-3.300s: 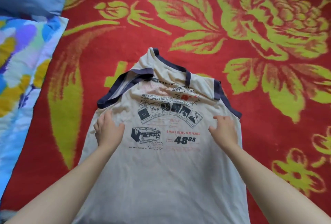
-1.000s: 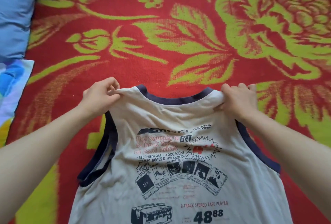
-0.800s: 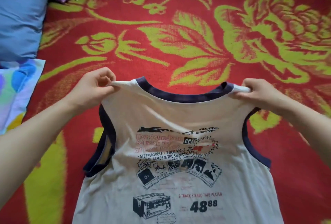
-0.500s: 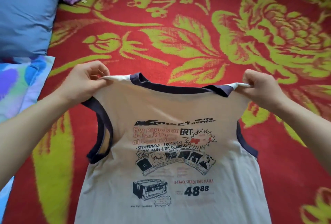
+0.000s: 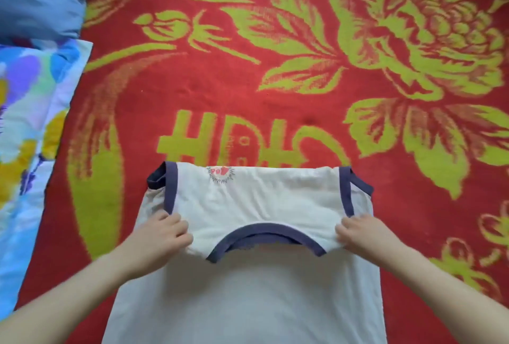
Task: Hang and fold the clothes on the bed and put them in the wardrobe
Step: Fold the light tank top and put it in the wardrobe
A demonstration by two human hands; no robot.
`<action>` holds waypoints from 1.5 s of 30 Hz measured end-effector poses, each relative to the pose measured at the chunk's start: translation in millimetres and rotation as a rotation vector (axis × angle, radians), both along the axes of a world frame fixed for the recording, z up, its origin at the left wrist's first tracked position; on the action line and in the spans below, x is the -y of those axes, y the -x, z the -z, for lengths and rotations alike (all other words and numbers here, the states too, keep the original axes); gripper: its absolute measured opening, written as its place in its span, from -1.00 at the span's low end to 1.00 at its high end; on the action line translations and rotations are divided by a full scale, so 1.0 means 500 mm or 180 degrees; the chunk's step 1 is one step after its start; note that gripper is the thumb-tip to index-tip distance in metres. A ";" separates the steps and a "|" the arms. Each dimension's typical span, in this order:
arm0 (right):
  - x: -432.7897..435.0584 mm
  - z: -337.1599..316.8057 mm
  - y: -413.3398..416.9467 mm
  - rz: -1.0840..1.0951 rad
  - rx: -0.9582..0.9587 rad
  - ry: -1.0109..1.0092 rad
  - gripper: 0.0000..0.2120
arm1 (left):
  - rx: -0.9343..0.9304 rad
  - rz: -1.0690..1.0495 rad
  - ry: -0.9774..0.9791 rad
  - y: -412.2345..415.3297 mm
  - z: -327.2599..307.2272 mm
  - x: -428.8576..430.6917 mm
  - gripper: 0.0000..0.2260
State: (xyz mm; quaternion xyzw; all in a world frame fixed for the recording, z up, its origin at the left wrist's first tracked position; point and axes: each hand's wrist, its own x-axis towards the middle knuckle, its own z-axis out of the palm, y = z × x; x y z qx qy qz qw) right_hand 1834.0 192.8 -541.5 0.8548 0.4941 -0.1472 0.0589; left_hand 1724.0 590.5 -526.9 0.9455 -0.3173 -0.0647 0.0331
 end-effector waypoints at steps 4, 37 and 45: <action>-0.021 0.073 0.066 0.0841 -0.1040 0.1459 -0.80 | -0.0232 -0.0170 -0.0439 0.049 0.069 0.014 -0.77; -0.088 0.121 -0.142 0.2830 -0.0170 0.1019 -0.75 | -0.1359 -0.5463 0.2825 -0.176 0.148 0.016 -0.28; -0.096 0.128 -0.139 0.2938 -0.0322 0.1063 -0.80 | -0.0547 -0.5194 0.1074 -0.155 0.145 -0.047 -0.55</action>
